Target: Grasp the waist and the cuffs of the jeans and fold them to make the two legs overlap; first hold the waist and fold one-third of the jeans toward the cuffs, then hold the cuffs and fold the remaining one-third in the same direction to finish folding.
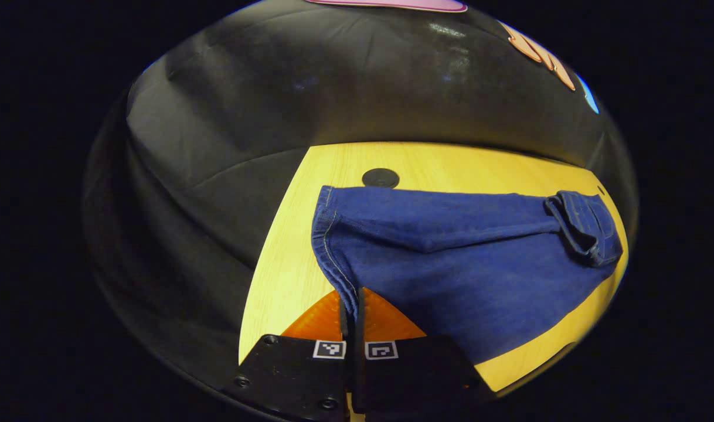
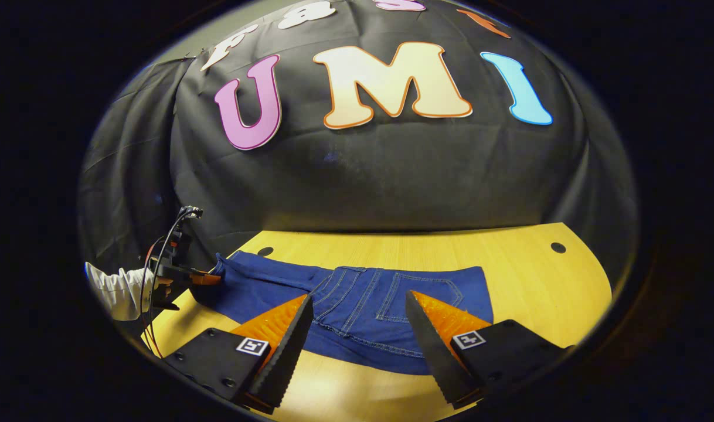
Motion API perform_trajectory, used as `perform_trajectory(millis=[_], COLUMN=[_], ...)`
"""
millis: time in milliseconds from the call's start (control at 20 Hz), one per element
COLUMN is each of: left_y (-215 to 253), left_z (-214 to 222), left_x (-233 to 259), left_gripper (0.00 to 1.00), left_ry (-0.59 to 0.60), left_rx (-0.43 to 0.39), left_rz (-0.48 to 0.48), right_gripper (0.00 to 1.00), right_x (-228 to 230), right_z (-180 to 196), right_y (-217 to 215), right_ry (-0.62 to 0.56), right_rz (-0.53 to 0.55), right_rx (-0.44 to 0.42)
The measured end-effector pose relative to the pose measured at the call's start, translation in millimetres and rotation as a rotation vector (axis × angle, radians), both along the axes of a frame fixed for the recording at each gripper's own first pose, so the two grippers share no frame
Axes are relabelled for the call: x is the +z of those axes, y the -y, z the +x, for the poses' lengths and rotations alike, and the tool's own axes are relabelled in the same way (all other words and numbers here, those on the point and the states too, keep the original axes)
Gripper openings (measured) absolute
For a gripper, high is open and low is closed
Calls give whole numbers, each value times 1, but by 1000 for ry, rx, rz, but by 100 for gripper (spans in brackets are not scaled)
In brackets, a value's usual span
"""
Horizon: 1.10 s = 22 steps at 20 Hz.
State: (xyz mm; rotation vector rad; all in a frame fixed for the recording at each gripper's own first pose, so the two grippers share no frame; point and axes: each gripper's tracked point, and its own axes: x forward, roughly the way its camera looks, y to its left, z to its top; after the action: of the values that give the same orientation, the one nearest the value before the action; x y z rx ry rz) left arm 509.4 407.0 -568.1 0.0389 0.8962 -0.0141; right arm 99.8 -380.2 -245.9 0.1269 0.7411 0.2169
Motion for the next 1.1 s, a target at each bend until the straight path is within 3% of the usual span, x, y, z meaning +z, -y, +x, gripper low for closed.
perform_trajectory(millis=[100,150,300,350,700,1100], left_y=[17,24,50,65,169,314], left_z=[8,10,14,17,21,24], left_x=[27,40,75,95,167,202], left_gripper=[0,0,0,0,0,0], left_ry=[46,73,118,138,214,249], left_rx=[1,2,2,-3,-87,-252], left_rz=[-57,-90,-195,-220,-300,-380], right_gripper=[93,98,94,98,98,98], right_x=[11,15,30,36,66,86], right_z=[-2,-2,-4,-5,-24,-55], right_y=[12,18,38,44,96,162], right_ry=[12,17,42,51,91,95], right_rz=[0,-4,-8,-6,-13,-10], right_rx=[4,9,23,24,19,-46])
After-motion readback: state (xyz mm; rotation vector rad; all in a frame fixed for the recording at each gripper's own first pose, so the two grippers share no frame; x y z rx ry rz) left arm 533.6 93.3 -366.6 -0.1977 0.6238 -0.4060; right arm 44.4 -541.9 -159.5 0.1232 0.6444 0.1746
